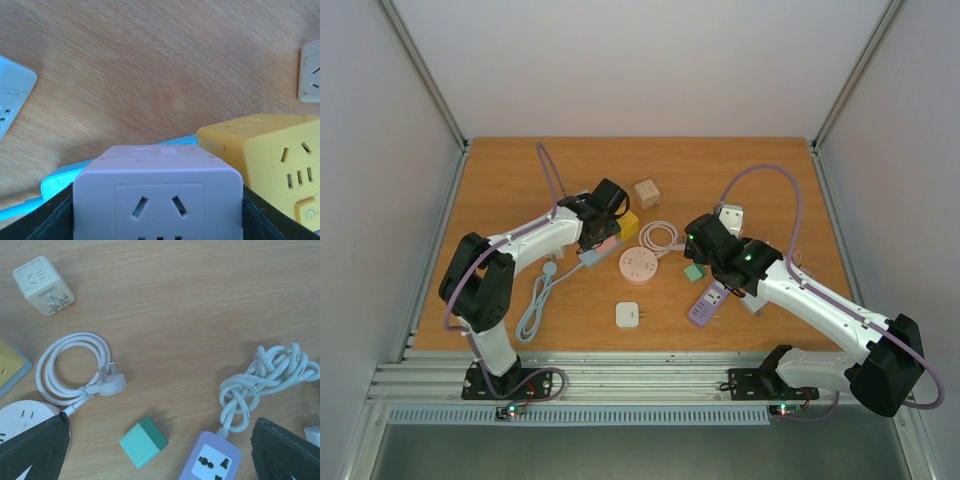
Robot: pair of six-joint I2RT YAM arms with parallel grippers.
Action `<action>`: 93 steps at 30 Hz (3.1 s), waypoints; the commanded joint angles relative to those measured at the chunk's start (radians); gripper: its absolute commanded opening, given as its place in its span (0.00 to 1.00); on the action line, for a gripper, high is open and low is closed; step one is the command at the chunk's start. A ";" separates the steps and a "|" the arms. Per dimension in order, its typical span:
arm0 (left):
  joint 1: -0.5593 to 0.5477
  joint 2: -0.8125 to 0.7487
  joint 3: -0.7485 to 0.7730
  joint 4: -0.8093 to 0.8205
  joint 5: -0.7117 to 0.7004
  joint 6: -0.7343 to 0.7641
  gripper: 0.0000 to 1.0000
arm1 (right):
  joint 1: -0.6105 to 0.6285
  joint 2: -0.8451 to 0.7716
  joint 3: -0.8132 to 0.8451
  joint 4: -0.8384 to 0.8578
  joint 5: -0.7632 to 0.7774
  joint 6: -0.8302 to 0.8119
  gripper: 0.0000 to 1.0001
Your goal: Insert the plug
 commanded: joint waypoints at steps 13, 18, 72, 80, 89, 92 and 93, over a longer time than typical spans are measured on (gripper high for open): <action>-0.011 0.097 0.002 -0.026 -0.020 -0.145 0.21 | -0.005 0.013 -0.009 -0.012 0.010 0.031 0.98; -0.012 0.099 0.001 -0.005 -0.015 -0.184 0.21 | -0.006 0.013 -0.009 -0.012 0.011 0.031 0.99; -0.077 0.042 -0.044 0.047 -0.066 -0.335 0.18 | -0.009 0.007 -0.015 -0.019 0.018 0.039 0.98; -0.084 0.138 0.045 -0.061 -0.083 -0.286 0.20 | -0.009 0.005 -0.016 -0.026 0.025 0.043 0.98; -0.094 0.232 0.041 -0.075 -0.103 -0.249 0.21 | -0.008 0.002 -0.018 -0.034 0.033 0.051 0.98; -0.091 0.253 0.058 -0.078 -0.101 -0.244 0.24 | -0.008 0.001 -0.017 -0.038 0.034 0.055 0.98; -0.090 0.261 0.075 -0.092 -0.104 -0.240 0.25 | -0.009 0.001 -0.016 -0.039 0.034 0.055 0.99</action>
